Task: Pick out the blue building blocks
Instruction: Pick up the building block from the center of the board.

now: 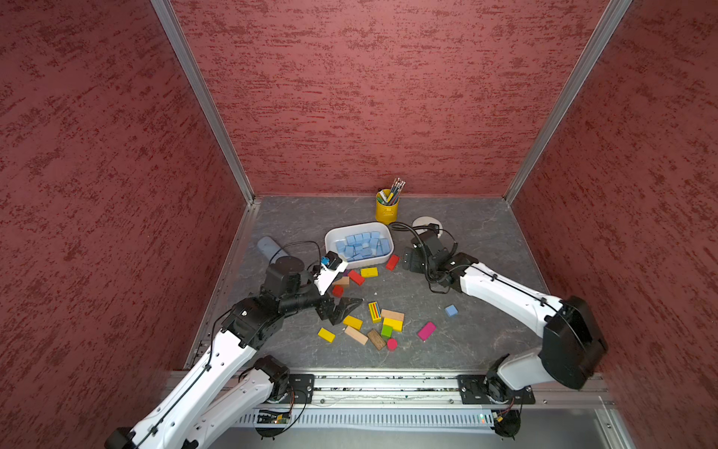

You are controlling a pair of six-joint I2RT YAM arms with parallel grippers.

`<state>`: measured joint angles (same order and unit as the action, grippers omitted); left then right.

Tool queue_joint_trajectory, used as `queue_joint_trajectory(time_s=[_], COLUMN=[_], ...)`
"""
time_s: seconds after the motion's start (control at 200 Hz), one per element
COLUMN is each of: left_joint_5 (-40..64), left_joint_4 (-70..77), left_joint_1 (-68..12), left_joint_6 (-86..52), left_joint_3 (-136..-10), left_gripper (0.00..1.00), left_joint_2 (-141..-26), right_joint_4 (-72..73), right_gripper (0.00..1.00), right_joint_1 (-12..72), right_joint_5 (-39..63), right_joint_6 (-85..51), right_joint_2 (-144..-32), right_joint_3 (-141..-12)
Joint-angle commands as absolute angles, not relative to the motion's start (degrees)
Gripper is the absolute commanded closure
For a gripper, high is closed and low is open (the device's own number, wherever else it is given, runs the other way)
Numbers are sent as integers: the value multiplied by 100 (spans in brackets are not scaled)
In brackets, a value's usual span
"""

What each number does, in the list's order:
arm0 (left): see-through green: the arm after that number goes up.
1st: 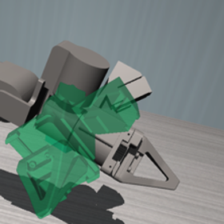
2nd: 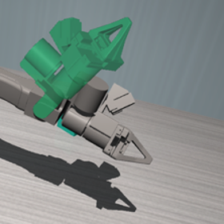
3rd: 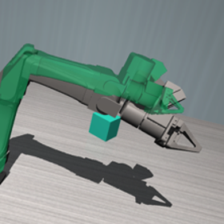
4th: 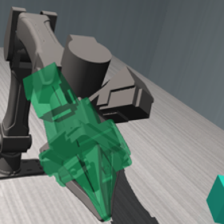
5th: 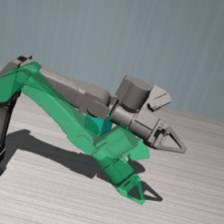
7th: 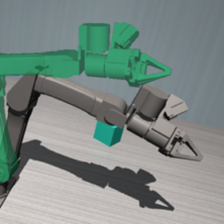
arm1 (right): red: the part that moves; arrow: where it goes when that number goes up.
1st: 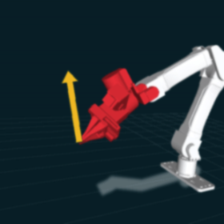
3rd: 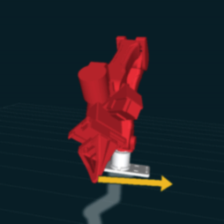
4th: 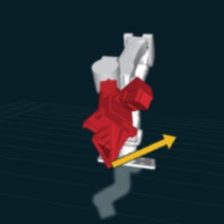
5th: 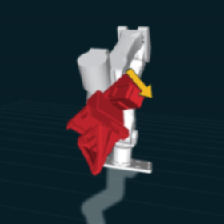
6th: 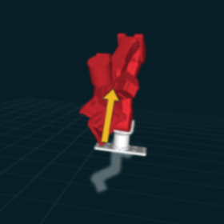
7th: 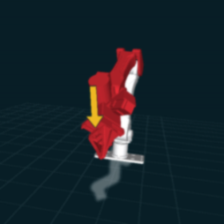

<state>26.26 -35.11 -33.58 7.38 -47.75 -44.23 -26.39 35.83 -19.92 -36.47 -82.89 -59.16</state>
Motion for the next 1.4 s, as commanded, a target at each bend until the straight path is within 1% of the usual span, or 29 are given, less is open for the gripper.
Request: queue_joint_trajectory(time_s=[0.0,0.13,0.195,0.26,0.421,0.621,0.786,0.937,1.102,1.282,1.398], left_joint_5=[1990,823,614,592,994,1111,1159,1137,1150,1026,991], left_joint_4=[-3454,-3352,-3110,-2702,-1340,-644,-405,-190,-333,-790,-1143], left_joint_1=[-4038,-5294,-5661,-5847,-6094,-6347,-6501,-6583,-6602,-6636,-6636], left_joint_6=[559,404,325,162,-135,114,592,872,1047,1159,1185], left_joint_3=[-5149,-5504,-5546,-5513,-5275,-5484,-5850,-6177,-6779,-7573,-8051], left_gripper=[0,0,0,0,0,0,1,0,0,0,1], left_joint_2=[-4687,-5262,-5553,-5827,-6396,-7391,-8234,-8960,-9791,-10641,-11113], right_joint_4=[-2655,-2500,-2399,-2352,-2563,-2861,-2663,-2391,-2059,-1898,-1887], right_gripper=[2,1,1,2,1,2,2,2,2,1,1], right_joint_1=[3438,3419,3419,3419,3357,2917,2305,1543,761,217,16], right_joint_5=[-2320,-2169,-2112,-2154,-2478,-2471,-1762,-1031,-205,228,373], right_joint_6=[-3634,-3238,-3087,-3050,-3278,-3467,-3563,-3610,-3726,-3762,-3735], right_joint_2=[-7806,-7304,-7023,-6767,-6486,-6539,-6397,-6263,-6181,-6092,-5950], right_joint_3=[-5631,-5299,-5127,-4987,-4941,-4963,-4774,-4519,-4184,-3993,-3924])
